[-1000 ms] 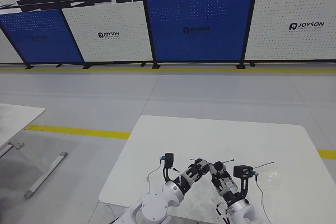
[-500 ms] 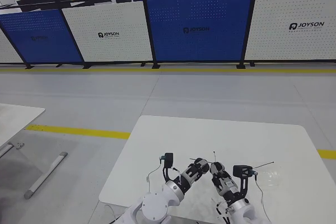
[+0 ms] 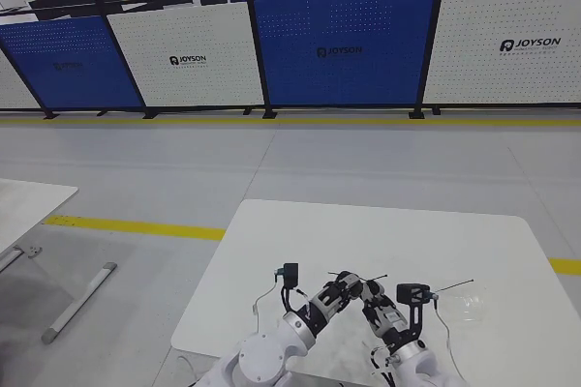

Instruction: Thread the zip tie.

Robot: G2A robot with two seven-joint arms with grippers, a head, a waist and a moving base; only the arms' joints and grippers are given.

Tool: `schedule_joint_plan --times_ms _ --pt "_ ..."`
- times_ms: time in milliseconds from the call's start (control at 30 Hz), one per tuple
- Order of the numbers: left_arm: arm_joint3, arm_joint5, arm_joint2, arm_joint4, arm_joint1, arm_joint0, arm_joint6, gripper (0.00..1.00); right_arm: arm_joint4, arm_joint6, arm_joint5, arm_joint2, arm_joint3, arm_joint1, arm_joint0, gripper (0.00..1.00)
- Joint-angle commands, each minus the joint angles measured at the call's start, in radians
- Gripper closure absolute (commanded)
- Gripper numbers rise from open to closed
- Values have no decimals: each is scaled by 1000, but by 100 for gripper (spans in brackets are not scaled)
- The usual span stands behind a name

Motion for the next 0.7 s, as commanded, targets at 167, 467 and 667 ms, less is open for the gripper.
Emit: schedule_joint_plan --times_ms 167,467,667 --pt "-13 -28 -14 -5 3 13 -12 100 0 11 -3 -3 7 -1 6 100" --pt "-31 -40 -36 -26 7 25 -23 100 -3 17 -2 -7 11 -2 8 100" --pt "-51 -50 -50 -26 10 41 -30 100 -3 21 0 -11 18 -3 12 100"
